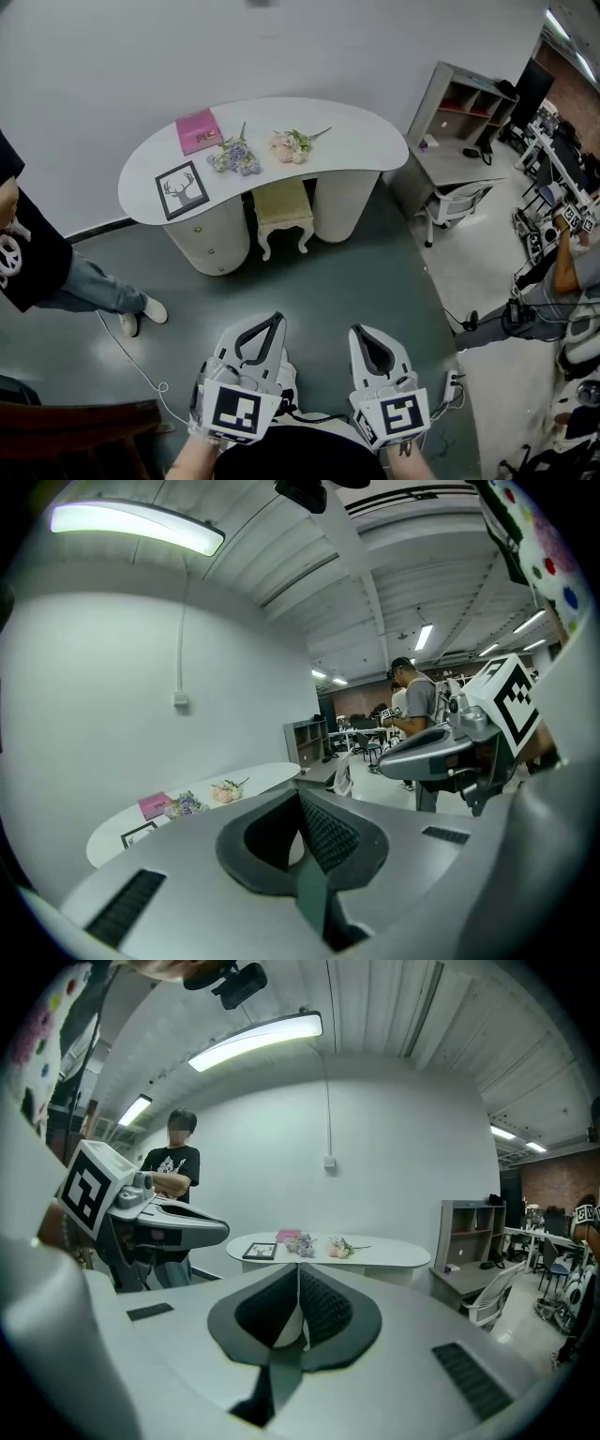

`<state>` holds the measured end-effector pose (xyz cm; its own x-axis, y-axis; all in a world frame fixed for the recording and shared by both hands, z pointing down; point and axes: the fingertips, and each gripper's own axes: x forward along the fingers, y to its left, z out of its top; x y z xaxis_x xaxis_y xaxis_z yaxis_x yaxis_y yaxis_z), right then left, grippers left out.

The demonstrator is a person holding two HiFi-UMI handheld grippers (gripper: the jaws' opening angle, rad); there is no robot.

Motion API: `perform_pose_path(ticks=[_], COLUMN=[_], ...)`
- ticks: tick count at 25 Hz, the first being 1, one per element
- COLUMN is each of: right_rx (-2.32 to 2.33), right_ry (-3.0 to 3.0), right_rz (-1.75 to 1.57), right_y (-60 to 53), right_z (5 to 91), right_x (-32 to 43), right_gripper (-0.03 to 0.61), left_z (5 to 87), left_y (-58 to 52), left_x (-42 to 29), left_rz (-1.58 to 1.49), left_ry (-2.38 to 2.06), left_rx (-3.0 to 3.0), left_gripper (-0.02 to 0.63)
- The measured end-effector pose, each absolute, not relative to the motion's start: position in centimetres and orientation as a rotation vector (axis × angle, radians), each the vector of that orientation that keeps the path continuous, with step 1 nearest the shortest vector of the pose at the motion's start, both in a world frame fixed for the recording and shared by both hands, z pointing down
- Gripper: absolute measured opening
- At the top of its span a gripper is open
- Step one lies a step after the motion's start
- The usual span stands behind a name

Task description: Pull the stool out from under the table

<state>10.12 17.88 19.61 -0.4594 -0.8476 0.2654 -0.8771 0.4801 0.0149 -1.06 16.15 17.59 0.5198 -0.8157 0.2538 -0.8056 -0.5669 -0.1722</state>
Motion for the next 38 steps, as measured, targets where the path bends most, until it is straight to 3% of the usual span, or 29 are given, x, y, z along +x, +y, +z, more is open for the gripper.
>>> perform_pose_path(ticks=[19, 38], right_rx=[1.540, 1.575], right_ry=[-2.414, -2.366], right_rz=[0.209, 0.264], right_y=[3.2, -1.4], right_z=[19.6, 20.9], right_x=[7.5, 6.5], right_gripper=[0.034, 0.034], left_z=[17.8, 19.0], left_y=[0.6, -4.5], left_x=[-2.5, -4.4], left_rz=[-0.491, -0.489], left_ry=[1.304, 1.307], left_rx=[-2.794, -2.823], left_gripper=[0.017, 0.017])
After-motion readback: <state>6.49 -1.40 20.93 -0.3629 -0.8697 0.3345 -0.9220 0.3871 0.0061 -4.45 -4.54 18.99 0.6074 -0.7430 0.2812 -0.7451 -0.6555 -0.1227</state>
